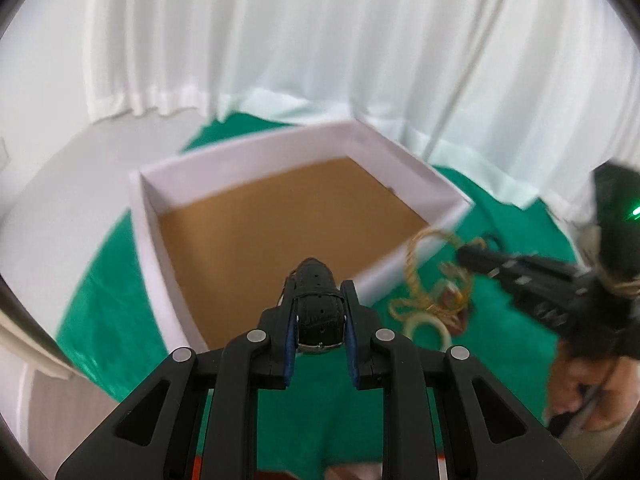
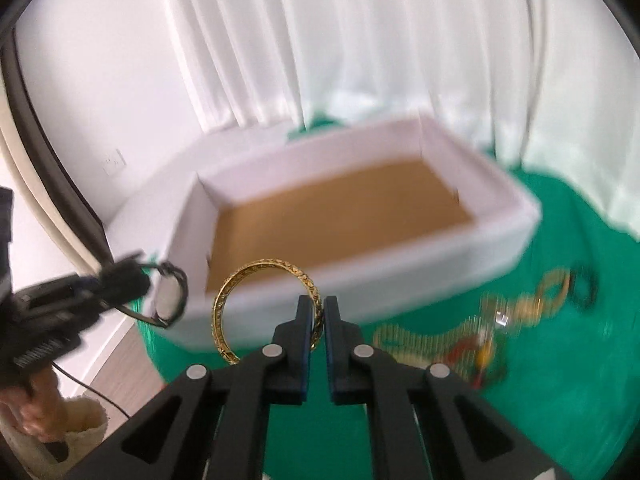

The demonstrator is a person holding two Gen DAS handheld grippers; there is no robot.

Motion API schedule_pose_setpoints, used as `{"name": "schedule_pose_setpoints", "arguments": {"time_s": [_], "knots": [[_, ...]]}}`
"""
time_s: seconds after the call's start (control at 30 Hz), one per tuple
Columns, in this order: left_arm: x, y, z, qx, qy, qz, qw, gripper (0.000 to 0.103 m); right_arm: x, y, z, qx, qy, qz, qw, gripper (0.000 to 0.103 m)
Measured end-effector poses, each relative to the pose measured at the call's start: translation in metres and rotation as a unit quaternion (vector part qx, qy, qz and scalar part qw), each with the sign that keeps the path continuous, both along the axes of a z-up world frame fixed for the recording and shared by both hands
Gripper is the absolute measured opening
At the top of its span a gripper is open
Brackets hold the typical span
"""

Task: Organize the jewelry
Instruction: 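Lower the watch and gold bangle into the white box and open both tools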

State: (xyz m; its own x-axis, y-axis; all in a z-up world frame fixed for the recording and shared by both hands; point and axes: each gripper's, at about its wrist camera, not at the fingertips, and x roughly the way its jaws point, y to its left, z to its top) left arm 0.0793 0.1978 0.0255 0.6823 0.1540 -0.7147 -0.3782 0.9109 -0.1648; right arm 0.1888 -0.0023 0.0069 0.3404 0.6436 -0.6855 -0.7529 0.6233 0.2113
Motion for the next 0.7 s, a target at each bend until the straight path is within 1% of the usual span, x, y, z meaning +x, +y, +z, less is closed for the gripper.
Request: {"name": "schedule_pose_setpoints", "arguments": {"time_s": [0.03,0.07,0.17,0.27,0.33,0.5,0.53,0.57,0.6,0.63,0.67,0.7], "knots": [[0.007,0.008,-0.001,-0.001,0.004,0.009,1.0000,0.019,0.017,0.011,0.009,0.005,-0.011,0.002,1.000,0.006],[0.014,0.016,-0.003,-0.005,0.009,0.018,0.9998,0.019,0.024,0.021,0.012,0.008,-0.016,0.007,1.000,0.006],[0.034,0.040,-0.016,-0.015,0.028,0.042,0.9986,0.019,0.054,0.053,0.007,0.008,-0.012,0.013,1.000,0.006],[0.044,0.056,-0.036,-0.023,0.047,0.060,0.9968,0.019,0.077,0.086,-0.015,0.000,0.025,0.026,0.999,0.006],[0.052,0.064,-0.052,-0.033,0.065,0.072,0.9947,0.019,0.086,0.108,-0.039,-0.016,0.053,0.033,0.998,0.006],[0.065,0.078,-0.084,-0.048,0.103,0.085,0.9898,0.020,0.099,0.144,-0.084,-0.066,0.084,0.043,0.993,0.007],[0.067,0.080,-0.090,-0.048,0.112,0.087,0.9887,0.020,0.101,0.145,-0.086,-0.071,0.087,0.042,0.993,0.008],[0.068,0.080,-0.093,-0.046,0.117,0.091,0.9879,0.024,0.102,0.147,-0.090,-0.076,0.090,0.040,0.992,0.009],[0.067,0.081,-0.095,-0.040,0.120,0.096,0.9873,0.035,0.104,0.147,-0.092,-0.077,0.094,0.038,0.992,0.010],[0.068,0.080,-0.094,-0.034,0.119,0.099,0.9873,0.042,0.105,0.147,-0.093,-0.077,0.099,0.035,0.991,0.010],[0.066,0.080,-0.093,-0.028,0.117,0.103,0.9874,0.056,0.107,0.146,-0.092,-0.076,0.101,0.034,0.991,0.019],[0.065,0.079,-0.090,-0.022,0.113,0.109,0.9874,0.065,0.109,0.145,-0.091,-0.074,0.103,0.030,0.991,0.037]]}}
